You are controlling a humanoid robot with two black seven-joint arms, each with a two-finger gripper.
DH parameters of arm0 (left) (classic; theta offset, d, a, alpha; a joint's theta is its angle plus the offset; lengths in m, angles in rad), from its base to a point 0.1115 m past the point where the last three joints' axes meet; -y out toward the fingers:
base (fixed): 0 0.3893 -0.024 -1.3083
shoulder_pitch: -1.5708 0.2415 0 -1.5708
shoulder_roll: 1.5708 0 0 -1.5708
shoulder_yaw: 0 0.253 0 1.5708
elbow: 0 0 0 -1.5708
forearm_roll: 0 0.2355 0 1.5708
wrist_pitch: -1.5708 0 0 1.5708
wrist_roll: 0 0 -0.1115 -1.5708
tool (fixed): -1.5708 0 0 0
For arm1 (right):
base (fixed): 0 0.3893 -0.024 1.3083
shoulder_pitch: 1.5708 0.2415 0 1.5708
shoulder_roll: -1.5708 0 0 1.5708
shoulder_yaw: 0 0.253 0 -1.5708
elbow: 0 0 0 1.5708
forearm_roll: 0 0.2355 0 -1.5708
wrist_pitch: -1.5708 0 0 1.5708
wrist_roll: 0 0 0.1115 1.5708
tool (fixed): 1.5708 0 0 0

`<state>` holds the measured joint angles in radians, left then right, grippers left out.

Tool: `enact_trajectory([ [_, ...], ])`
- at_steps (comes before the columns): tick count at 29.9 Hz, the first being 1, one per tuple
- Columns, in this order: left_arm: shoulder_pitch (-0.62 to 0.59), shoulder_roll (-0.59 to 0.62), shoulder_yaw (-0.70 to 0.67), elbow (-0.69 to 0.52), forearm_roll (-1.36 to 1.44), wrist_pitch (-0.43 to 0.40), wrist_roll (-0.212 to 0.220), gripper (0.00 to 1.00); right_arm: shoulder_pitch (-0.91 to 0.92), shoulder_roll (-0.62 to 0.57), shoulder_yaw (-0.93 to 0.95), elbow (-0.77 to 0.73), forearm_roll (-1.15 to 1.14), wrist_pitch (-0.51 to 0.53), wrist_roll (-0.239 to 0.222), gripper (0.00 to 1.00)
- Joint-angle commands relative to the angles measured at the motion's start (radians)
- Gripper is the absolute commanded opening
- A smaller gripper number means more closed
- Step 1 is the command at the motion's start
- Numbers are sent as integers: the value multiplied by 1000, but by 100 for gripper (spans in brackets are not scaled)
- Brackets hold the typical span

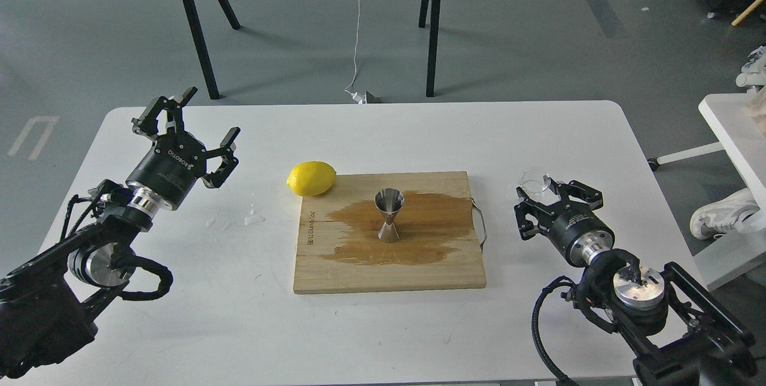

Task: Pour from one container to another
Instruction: 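Reach the right gripper toward the jigger on the cutting board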

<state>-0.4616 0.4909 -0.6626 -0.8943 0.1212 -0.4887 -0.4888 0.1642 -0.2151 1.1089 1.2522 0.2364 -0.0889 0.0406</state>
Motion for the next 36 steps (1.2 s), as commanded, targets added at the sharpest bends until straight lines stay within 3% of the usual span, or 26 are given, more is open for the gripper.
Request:
enact_trajectory([
  [1,0,0,0,0,0,0,0,94,1,-1,-18,65,-100,-3,-2,45],
  [22,-3,0,0,0,0,0,0,94,152,6,-207,154,-595,-14,-30,44],
  [36,-3,-3,0,0,0,0,0,94,219,8,-297,158,-727,-29,-38,44],
])
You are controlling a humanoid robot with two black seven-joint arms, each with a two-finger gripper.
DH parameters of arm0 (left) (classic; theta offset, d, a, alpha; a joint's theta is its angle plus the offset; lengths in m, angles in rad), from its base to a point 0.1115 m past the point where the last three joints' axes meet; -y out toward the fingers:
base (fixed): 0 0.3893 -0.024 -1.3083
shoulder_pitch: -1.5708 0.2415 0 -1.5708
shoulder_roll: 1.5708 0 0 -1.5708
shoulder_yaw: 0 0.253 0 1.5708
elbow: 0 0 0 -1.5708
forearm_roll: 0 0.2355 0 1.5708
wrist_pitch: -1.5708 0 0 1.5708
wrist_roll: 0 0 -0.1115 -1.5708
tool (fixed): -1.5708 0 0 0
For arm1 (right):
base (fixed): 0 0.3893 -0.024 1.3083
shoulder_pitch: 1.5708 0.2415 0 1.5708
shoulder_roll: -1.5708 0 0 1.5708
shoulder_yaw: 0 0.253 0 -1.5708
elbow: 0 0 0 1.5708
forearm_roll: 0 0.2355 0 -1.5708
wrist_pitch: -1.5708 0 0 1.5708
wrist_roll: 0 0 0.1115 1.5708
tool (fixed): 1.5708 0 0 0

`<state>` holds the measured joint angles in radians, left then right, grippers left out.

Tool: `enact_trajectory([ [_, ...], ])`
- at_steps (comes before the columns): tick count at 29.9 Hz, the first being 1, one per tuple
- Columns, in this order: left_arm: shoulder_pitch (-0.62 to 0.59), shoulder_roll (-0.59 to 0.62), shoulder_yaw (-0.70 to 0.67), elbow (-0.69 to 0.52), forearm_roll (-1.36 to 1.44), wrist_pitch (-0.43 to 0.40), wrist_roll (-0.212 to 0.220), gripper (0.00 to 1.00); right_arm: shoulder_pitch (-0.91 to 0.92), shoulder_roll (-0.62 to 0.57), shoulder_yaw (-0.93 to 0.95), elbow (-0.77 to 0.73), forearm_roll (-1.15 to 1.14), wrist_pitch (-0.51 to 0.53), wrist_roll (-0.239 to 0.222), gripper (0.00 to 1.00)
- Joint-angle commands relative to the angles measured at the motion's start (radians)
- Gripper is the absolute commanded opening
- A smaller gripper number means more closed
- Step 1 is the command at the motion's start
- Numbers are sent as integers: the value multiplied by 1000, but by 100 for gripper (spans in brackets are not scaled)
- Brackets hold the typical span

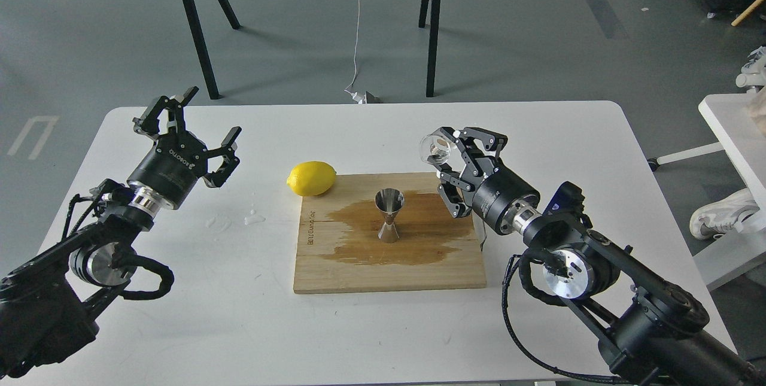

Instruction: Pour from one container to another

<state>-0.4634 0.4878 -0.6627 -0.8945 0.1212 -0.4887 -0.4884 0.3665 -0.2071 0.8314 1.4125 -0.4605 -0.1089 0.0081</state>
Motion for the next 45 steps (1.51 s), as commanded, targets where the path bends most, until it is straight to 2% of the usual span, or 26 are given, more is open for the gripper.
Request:
enact_trajectory([
  [1,-1,0,0,0,0,0,0,94,23,0,-26,-3,-39,-12,-8,43],
  [15,0,0,0,0,0,0,0,94,57,40,-97,-23,-116,-32,-10,43],
  [45,0,-3,0,0,0,0,0,94,88,37,-209,-40,-303,-48,-5,43],
])
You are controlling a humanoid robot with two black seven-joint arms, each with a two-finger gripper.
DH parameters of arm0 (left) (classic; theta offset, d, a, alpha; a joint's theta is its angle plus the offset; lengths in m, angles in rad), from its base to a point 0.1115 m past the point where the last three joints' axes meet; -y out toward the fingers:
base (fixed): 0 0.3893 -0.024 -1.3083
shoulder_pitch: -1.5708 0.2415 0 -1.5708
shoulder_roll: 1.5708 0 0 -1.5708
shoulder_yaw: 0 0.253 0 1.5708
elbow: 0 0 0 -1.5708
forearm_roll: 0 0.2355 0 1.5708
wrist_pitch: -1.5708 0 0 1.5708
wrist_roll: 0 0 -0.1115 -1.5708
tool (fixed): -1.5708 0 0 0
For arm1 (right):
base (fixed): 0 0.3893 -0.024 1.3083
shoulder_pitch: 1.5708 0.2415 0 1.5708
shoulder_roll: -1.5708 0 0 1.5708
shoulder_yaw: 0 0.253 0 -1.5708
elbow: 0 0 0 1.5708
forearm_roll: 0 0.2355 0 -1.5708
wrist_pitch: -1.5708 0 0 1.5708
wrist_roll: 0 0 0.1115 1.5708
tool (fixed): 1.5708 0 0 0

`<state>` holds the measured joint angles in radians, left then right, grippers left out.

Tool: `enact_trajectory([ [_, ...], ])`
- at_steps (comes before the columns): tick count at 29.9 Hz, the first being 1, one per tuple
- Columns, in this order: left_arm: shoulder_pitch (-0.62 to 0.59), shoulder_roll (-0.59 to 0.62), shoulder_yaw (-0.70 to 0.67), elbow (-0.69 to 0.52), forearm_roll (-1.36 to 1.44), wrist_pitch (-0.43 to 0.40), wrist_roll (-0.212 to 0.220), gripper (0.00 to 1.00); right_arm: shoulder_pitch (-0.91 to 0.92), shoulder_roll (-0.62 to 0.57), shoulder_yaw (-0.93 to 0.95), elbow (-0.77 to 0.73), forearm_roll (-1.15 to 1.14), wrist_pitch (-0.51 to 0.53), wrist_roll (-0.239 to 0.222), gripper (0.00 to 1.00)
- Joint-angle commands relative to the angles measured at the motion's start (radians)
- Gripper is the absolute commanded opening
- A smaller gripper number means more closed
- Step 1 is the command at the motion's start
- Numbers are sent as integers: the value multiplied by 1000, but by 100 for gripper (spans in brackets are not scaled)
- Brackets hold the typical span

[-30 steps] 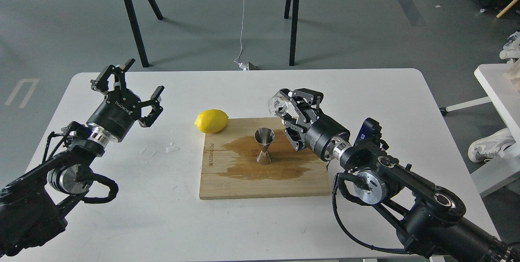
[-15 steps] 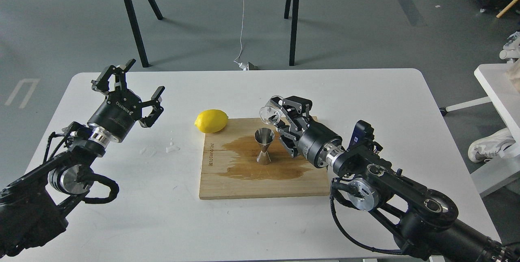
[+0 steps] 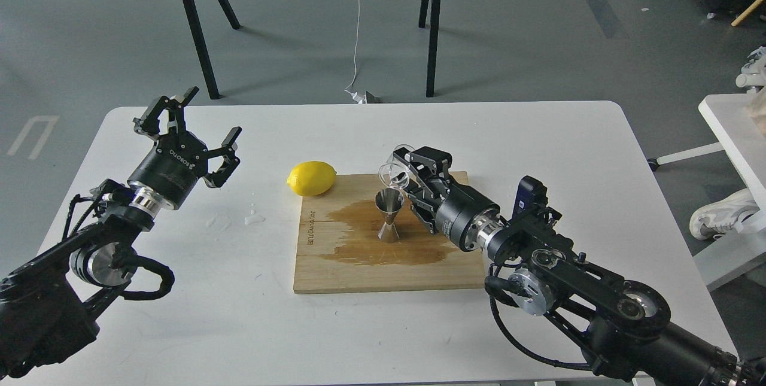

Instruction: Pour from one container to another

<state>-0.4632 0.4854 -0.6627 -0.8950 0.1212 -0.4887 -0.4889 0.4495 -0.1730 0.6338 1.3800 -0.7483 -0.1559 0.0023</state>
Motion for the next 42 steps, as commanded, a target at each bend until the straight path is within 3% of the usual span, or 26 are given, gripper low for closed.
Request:
enact_trajectory([
  [1,1,-1,0,1,2,0,0,94,6,3,-11,-9,-20,-1,1,43],
  [42,3,-2,0,1,2,0,0,94,61,-13,-100,-33,-210,-16,4,43],
])
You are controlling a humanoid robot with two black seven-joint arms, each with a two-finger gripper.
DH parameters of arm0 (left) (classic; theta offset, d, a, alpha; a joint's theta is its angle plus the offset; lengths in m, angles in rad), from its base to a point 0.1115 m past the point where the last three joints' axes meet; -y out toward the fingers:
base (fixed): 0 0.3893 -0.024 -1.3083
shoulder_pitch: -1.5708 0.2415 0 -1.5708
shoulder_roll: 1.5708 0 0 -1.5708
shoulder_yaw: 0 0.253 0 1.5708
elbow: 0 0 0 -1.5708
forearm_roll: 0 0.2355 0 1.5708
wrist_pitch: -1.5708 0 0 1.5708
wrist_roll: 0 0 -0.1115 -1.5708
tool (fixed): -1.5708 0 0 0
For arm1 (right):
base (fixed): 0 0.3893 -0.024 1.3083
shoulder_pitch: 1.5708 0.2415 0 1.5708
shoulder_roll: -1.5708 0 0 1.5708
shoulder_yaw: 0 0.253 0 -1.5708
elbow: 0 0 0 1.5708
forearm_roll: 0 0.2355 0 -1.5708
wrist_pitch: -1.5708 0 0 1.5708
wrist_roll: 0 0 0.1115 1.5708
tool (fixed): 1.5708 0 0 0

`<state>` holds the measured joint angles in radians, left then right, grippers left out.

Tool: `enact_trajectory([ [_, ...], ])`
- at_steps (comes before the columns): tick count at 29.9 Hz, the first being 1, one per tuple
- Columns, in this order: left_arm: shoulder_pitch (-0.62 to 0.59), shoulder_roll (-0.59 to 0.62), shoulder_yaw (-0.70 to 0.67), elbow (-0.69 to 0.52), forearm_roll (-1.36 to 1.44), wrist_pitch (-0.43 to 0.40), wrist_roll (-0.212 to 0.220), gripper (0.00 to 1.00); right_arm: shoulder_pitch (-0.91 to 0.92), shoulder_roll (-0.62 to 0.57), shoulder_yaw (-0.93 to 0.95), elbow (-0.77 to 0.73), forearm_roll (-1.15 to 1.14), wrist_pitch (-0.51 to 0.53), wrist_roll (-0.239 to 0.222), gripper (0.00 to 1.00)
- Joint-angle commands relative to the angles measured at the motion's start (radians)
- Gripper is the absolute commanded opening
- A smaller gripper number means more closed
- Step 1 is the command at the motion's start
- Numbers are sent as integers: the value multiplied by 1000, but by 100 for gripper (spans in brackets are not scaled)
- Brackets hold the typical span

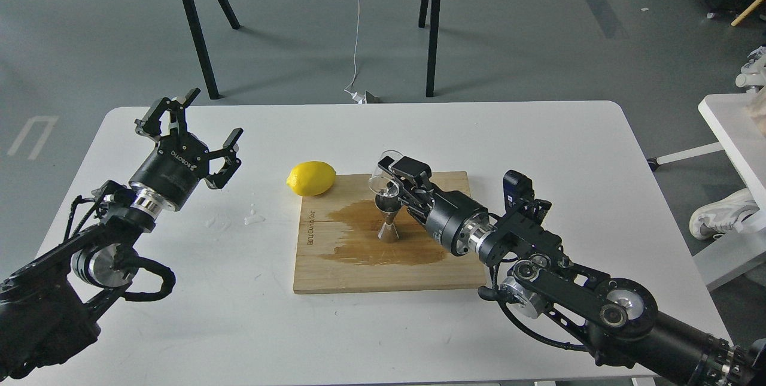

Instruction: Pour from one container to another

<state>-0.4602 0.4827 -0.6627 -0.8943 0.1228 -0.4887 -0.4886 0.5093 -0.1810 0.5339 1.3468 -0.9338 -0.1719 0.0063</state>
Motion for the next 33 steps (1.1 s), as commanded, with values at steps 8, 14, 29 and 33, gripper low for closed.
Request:
enact_trajectory([
  [8,0,2,20,0,0,0,0,94,3,-17,0,-6,-39,0,0,43],
  [14,-2,2,20,0,0,0,0,94,5,-34,-3,-5,-42,0,0,43],
  [29,-2,2,20,0,0,0,0,94,51,-58,-48,-6,-69,0,1,43],
  [33,-2,4,20,0,0,0,0,94,83,-58,-83,-14,-71,0,3,43],
])
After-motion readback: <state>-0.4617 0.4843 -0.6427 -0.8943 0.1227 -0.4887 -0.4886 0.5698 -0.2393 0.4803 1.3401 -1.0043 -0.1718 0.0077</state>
